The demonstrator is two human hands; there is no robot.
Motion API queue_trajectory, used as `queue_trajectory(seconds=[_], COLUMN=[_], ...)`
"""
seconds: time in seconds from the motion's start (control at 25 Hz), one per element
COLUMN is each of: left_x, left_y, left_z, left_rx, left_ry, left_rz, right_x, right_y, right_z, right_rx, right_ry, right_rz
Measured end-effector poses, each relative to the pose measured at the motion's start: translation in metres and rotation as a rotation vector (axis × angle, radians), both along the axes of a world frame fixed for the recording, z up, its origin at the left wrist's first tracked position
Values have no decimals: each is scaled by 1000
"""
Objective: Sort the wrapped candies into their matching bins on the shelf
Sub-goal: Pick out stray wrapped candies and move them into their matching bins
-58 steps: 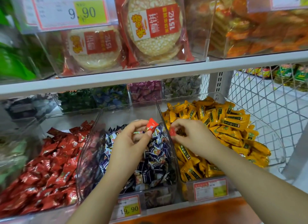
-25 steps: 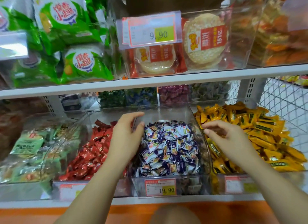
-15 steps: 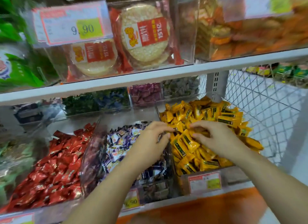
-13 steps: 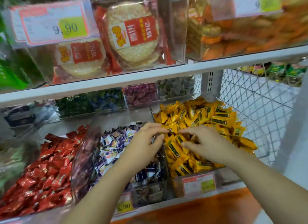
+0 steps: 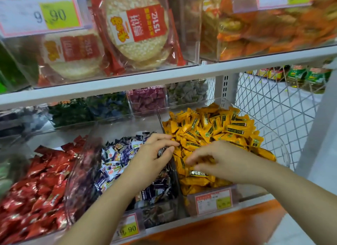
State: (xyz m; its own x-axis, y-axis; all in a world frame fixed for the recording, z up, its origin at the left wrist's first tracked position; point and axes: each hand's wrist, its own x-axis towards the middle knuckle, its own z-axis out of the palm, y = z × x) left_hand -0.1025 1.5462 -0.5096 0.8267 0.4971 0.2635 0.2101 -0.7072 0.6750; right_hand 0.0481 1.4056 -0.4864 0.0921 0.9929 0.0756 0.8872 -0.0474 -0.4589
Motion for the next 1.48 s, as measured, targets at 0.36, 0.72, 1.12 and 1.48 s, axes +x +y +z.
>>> queue_trajectory(seconds=[0.36, 0.72, 1.12, 1.48], left_x=[-2, -2, -3, -27], left_y=[3, 3, 5, 9], left_z=[-3, -2, -4, 9], left_rx=[-72, -87, -77, -139], left_ry=[-15, -42, -58, -371], left_rz=[-34, -54, -59, 259], right_x=[16, 27, 21, 6], right_y=[23, 9, 67, 44], right_z=[-14, 14, -3, 37], right_rx=[-165, -47, -56, 334], right_ry=[-423, -108, -757, 165], right_rz=[-29, -102, -154, -282])
